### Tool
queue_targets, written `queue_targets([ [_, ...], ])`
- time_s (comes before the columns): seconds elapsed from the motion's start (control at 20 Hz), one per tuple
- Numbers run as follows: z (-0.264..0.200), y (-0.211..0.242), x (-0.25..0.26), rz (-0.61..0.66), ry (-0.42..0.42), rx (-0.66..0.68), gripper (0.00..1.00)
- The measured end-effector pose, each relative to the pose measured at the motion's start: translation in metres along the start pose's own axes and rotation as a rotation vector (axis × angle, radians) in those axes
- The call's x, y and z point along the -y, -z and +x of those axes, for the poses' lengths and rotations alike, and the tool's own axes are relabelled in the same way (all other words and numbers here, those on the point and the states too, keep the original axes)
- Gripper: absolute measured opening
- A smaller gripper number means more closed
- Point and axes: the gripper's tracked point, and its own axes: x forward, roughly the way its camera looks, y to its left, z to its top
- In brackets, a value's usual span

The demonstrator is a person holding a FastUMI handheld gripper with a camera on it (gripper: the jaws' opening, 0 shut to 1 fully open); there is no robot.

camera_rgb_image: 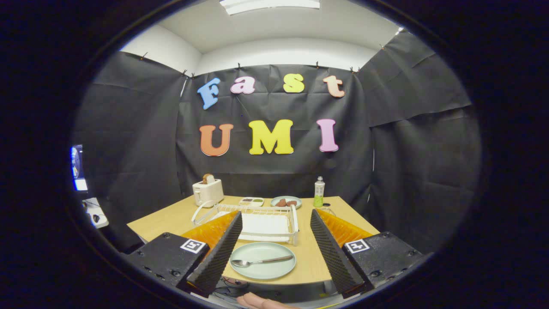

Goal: Take the plate from the dish rack, then take the spoon from the basket and place it into the plate.

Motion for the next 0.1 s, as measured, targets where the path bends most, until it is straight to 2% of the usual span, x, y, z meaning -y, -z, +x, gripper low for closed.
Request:
queue_targets([
  [0.1, -0.0002, 0.0008, 0.0006, -0.008, 0.005, 0.002, 1.0],
])
